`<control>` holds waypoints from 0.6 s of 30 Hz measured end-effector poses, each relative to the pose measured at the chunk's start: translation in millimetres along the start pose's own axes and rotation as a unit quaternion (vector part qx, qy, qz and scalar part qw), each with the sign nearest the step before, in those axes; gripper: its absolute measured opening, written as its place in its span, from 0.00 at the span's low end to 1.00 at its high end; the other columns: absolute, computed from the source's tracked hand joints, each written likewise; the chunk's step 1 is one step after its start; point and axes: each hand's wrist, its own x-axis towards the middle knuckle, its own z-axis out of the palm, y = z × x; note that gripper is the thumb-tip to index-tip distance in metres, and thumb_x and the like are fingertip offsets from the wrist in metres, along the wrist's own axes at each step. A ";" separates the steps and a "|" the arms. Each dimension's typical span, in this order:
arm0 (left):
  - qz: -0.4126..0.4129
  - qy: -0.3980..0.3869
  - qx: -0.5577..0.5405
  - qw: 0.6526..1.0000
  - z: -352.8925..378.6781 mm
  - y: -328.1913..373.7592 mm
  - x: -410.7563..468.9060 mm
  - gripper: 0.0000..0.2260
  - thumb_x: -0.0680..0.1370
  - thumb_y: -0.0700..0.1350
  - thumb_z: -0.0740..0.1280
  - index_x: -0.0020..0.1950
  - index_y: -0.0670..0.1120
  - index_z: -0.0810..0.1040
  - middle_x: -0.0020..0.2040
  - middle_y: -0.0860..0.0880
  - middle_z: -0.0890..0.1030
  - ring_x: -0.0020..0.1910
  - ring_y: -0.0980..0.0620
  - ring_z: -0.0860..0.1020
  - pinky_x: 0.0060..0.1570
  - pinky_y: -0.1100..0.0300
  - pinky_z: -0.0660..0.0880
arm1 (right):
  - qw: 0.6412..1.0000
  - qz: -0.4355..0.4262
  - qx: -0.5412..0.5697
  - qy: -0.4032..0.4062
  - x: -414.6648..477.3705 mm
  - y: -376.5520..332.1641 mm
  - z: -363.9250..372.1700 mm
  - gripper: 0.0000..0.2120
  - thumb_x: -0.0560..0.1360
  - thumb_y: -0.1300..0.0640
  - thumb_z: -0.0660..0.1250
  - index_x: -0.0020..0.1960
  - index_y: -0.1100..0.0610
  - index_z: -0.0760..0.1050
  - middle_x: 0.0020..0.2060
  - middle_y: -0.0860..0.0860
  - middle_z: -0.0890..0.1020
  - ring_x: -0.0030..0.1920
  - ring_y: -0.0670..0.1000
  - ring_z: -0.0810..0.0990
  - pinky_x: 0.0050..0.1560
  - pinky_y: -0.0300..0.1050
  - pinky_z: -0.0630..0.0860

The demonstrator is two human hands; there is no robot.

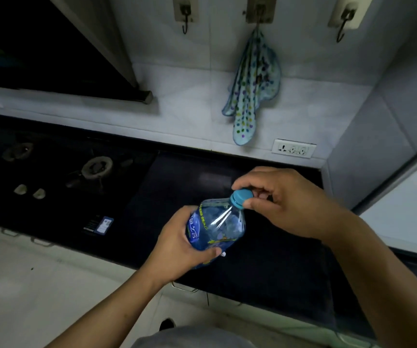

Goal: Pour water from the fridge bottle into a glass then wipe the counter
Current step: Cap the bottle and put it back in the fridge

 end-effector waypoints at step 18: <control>0.012 -0.029 -0.060 0.998 -15.5 12.4 -0.8 0.34 0.63 0.44 0.85 0.63 0.60 0.75 0.59 0.54 0.83 0.58 0.53 0.84 0.56 0.54 0.82 | 0.992 0.091 -0.068 0.047 7.7 -33.7 -1.6 0.16 0.71 0.36 0.65 0.42 0.49 0.71 0.29 0.47 0.77 0.29 0.45 0.74 0.30 0.40 0.72</control>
